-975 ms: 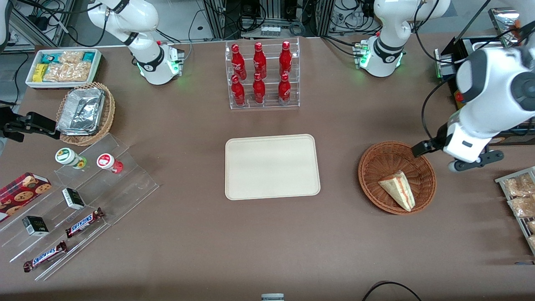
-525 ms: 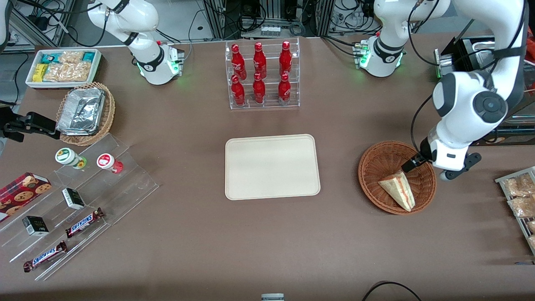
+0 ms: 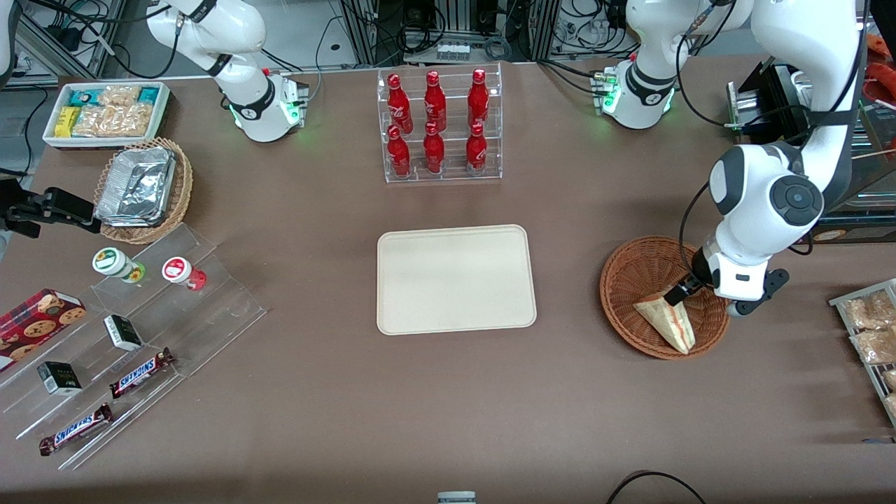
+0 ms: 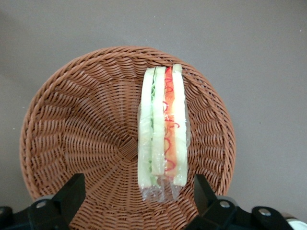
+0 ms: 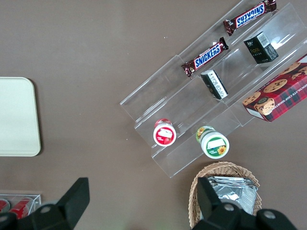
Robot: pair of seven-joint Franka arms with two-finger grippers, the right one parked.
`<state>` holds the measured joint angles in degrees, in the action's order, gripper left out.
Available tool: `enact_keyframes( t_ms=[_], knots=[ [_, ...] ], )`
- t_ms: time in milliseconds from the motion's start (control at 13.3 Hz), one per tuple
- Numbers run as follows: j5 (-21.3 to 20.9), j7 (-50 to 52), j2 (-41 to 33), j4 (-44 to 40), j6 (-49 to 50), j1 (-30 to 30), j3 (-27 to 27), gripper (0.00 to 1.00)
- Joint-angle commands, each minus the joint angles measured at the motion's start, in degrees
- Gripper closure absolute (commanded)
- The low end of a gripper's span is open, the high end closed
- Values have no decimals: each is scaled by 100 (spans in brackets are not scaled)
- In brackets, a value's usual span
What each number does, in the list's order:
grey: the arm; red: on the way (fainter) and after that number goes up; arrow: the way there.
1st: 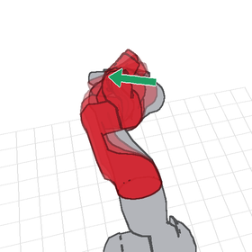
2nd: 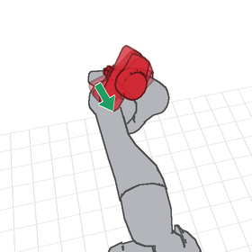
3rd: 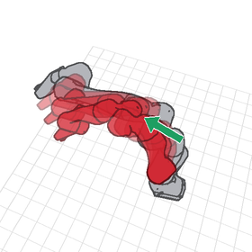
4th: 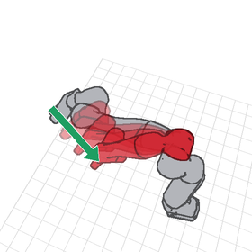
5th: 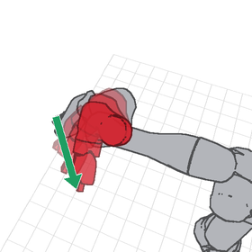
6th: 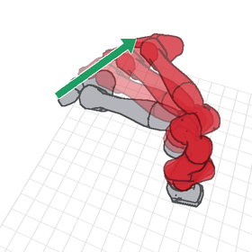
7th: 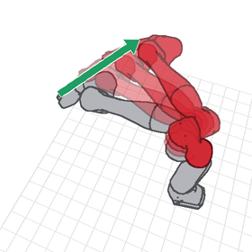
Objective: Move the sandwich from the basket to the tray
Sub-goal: 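Descend the left gripper onto the sandwich and close its fingers on it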
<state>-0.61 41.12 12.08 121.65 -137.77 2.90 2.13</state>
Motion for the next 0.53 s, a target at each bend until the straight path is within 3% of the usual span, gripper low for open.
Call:
enact_keyframes(
  t_ms=[0, 450],
  knots=[
    [-36, 221, 172, -89, -162, 35, 77, 0],
    [-62, 265, 348, -98, -145, 44, 86, 0]
  ],
)
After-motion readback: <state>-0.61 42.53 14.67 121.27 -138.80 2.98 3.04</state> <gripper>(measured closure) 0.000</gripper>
